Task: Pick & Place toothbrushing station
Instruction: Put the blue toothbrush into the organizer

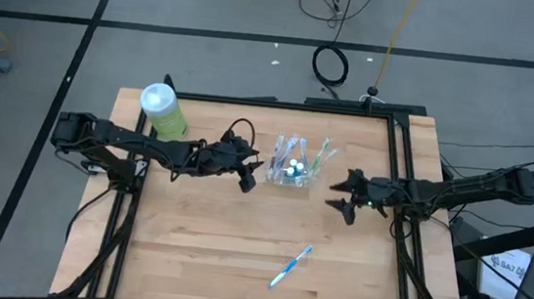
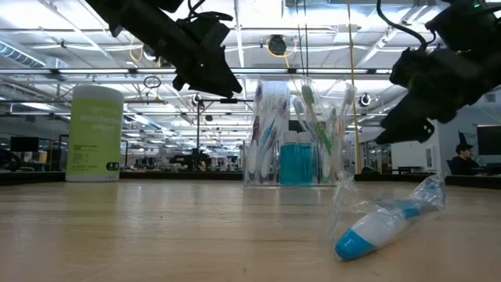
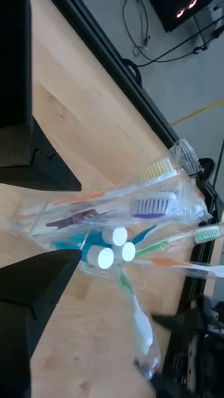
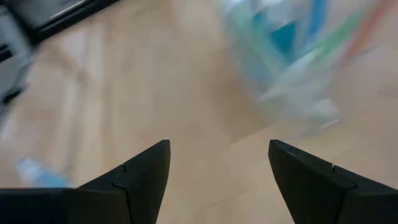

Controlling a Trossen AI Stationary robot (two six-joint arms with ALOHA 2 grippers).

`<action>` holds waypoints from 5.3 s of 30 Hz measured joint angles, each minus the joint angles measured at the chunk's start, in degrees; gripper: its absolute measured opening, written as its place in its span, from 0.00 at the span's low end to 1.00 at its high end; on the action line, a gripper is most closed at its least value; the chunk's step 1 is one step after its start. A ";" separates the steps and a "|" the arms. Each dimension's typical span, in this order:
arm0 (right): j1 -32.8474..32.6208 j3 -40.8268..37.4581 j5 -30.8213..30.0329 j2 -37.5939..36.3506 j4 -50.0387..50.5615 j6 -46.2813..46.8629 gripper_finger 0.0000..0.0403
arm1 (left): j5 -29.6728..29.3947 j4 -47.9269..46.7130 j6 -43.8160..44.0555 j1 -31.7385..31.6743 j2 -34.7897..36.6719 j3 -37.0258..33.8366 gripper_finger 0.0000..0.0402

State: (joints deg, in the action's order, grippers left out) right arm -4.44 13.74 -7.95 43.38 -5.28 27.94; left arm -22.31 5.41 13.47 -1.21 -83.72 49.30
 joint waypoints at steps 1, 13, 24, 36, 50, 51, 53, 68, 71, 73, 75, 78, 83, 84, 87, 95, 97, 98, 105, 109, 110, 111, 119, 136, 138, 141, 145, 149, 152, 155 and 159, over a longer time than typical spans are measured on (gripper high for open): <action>-0.84 0.00 2.02 0.16 0.09 0.87 0.66 | -0.02 -0.15 0.01 0.00 0.00 0.00 0.42; -18.89 -0.02 6.24 12.08 -22.62 -10.10 0.66 | -0.02 -0.99 0.07 0.00 0.00 0.00 0.42; -24.33 9.41 7.55 39.27 -40.68 -14.16 0.64 | -0.05 -0.90 0.40 0.00 0.00 0.00 0.42; -24.12 26.82 9.66 43.76 -3.41 -27.07 0.57 | 0.01 -0.94 1.02 0.02 -0.01 0.00 0.42; -22.51 26.86 6.51 51.18 -2.80 -33.57 0.50 | 4.09 -1.00 3.67 0.08 -0.02 0.00 0.42; -22.52 26.93 6.52 51.65 -2.98 -34.67 0.50 | 4.42 -0.97 3.67 0.09 -0.02 0.00 0.42; -22.52 26.99 6.51 52.27 -3.06 -36.76 0.50 | 4.80 -1.01 3.69 0.15 -0.02 0.00 0.42; -21.49 26.84 7.52 52.58 -2.25 -36.13 0.18 | 16.12 -0.99 11.75 0.74 -0.03 0.00 0.42; -21.49 26.82 7.47 52.59 -2.26 -37.47 0.13 | 19.01 -0.99 14.87 1.36 -0.03 0.00 0.42; -21.49 26.82 6.92 52.62 -2.44 -38.17 0.11 | 21.44 -0.99 16.79 1.87 -0.02 0.00 0.42; -21.49 26.80 6.48 52.67 -3.06 -39.60 0.09 | 23.26 -0.99 17.18 2.73 -0.04 0.00 0.42; -21.45 26.77 6.16 52.69 -4.41 -42.74 0.05 | 24.00 -0.99 17.04 4.31 -0.04 0.00 0.42; -21.44 26.63 -1.04 51.65 -5.33 -50.27 0.03 | 23.98 -0.97 17.31 6.47 -0.04 0.00 0.42; -21.51 26.60 -3.60 51.17 -5.59 -52.56 0.03 | 23.98 -0.97 17.29 6.89 -0.03 0.00 0.42; -21.86 26.87 -8.73 49.24 -7.09 -60.92 0.04 | 23.96 -0.99 16.07 8.07 -0.04 0.00 0.42; -21.68 30.08 -19.12 46.22 -9.46 -83.27 0.04 | 24.28 -0.79 16.79 8.50 -0.77 0.02 0.42; -21.37 31.04 -20.74 46.22 -10.35 -87.99 0.04 | 24.27 -0.32 17.90 8.50 -2.25 0.02 0.42; -21.00 31.47 -20.94 46.20 -10.38 -90.00 0.04 | 24.33 -0.08 18.27 8.50 -2.97 0.02 0.42; -19.31 31.76 -23.52 46.22 -13.09 -97.11 0.04 | 27.34 7.24 21.68 8.50 -7.94 0.02 0.42; -18.51 31.76 -23.95 46.22 -13.62 -99.92 0.04 | 27.97 11.08 21.63 8.61 -10.03 0.02 0.42; -18.33 31.76 -23.93 46.22 -13.75 -100.29 0.04 | 28.33 11.73 21.64 8.61 -10.35 0.02 0.42; -18.07 31.76 -23.96 46.22 -13.77 -100.67 0.04 | 28.43 12.29 21.70 8.63 -10.63 0.02 0.42; -16.15 31.76 -23.91 46.22 -18.52 -101.53 0.04 | 28.48 12.97 21.50 8.63 -11.56 0.02 0.42; -15.07 31.76 -23.38 46.20 -20.94 -103.60 0.07 | 28.26 11.30 19.68 8.41 -11.56 0.02 0.16; -15.09 31.78 -23.32 46.15 -21.02 -102.33 0.09 | 28.20 11.25 20.06 8.35 -11.56 0.02 0.12; -15.07 31.80 -23.34 46.13 -20.84 -97.54 0.14 | 28.08 11.31 20.06 8.33 -11.56 0.02 0.06; -15.07 31.80 -23.46 46.13 -20.16 -91.98 0.20 | 26.93 11.34 20.14 8.37 -11.56 0.02 0.03; -15.13 31.80 -23.52 46.13 -19.76 -85.46 0.27 | 25.33 11.05 21.62 8.31 -11.56 0.02 0.08; -15.58 31.80 -24.19 46.13 -20.05 -79.98 0.31 | 23.33 10.73 21.37 8.31 -11.56 0.02 0.10; -17.26 31.80 -26.73 45.68 -20.76 -75.56 0.33 | 20.17 10.75 20.92 8.31 -11.56 0.02 0.06; -19.32 31.80 -26.82 42.59 -21.16 -71.63 0.32 | 17.10 11.40 18.50 8.17 -11.56 0.02 0.03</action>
State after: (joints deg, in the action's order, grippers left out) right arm -23.76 45.54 -34.76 85.97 -26.44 -43.70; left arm -5.21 16.81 31.98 6.96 -95.29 49.32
